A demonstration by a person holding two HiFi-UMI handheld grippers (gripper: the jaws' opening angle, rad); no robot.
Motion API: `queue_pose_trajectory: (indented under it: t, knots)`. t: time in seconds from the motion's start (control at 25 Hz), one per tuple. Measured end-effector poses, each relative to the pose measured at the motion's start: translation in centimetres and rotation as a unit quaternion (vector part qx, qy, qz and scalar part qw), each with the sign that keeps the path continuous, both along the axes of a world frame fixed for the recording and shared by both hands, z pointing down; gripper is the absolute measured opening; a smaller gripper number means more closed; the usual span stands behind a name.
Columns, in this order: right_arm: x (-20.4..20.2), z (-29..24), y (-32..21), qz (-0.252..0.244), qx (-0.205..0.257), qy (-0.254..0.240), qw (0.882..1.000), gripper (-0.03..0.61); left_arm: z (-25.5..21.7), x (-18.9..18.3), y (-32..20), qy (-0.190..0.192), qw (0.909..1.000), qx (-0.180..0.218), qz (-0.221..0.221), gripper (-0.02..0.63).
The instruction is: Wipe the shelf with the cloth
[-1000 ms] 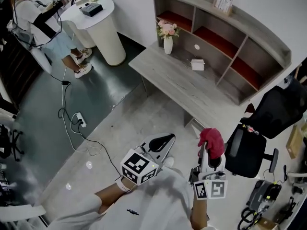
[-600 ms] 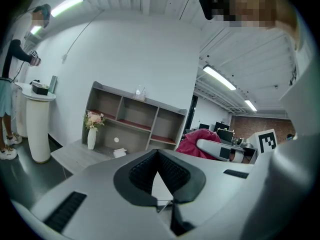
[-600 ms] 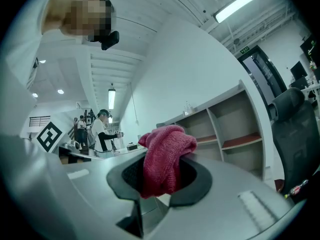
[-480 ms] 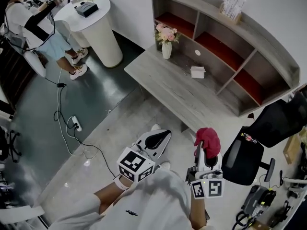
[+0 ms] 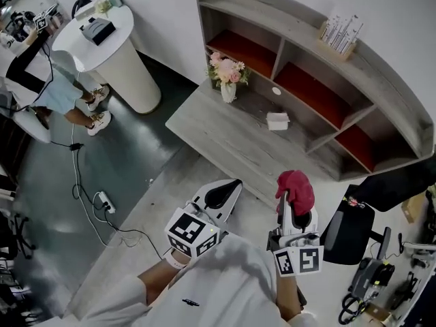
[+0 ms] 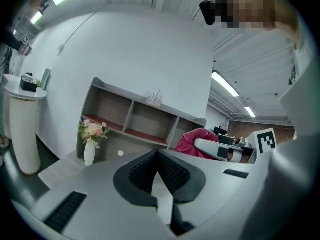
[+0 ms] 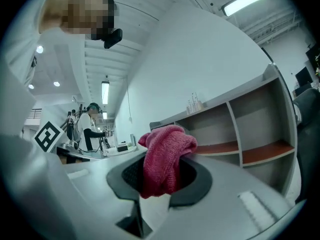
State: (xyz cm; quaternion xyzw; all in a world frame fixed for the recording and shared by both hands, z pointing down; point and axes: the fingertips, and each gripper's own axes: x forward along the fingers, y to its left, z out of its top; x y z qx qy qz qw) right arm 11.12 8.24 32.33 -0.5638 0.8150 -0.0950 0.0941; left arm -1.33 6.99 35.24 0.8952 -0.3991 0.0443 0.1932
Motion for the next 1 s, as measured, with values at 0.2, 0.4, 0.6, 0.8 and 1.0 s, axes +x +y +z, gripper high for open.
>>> queue_pose_trajectory:
  t: [0.2, 0.4, 0.6, 0.8, 1.0]
  knots:
    - [-1.5, -1.9, -6.0, 0.028, 0.014, 0.006, 0.999, 0.095, -0.9, -1.8, -6.2, 0.006, 0.9998, 0.006, 0.019, 0.002]
    - [-2.6, -1.8, -10.3, 0.057, 0.016, 0.009, 0.998, 0.095, -1.1, -3.1, -10.8, 0.009, 0.9990, 0.011, 0.042, 0.002]
    - [-3.6, -1.0, -11.9, 0.042, 0.013, 0.035, 0.998, 0.097, -0.3, -2.9, -13.1, 0.008, 0.9980, 0.002, 0.062, 0.002]
    - [-2.8, -0.5, -13.1, 0.046, 0.011, 0.048, 0.998, 0.097, 0.2, -2.1, -14.3, 0.006, 0.9969, -0.004, 0.079, 0.002]
    - [-1.7, 0.0, -15.2, 0.058, 0.014, 0.043, 0.997, 0.097, 0.5, -1.6, -15.7, -0.001, 0.9961, 0.000, 0.088, 0.002]
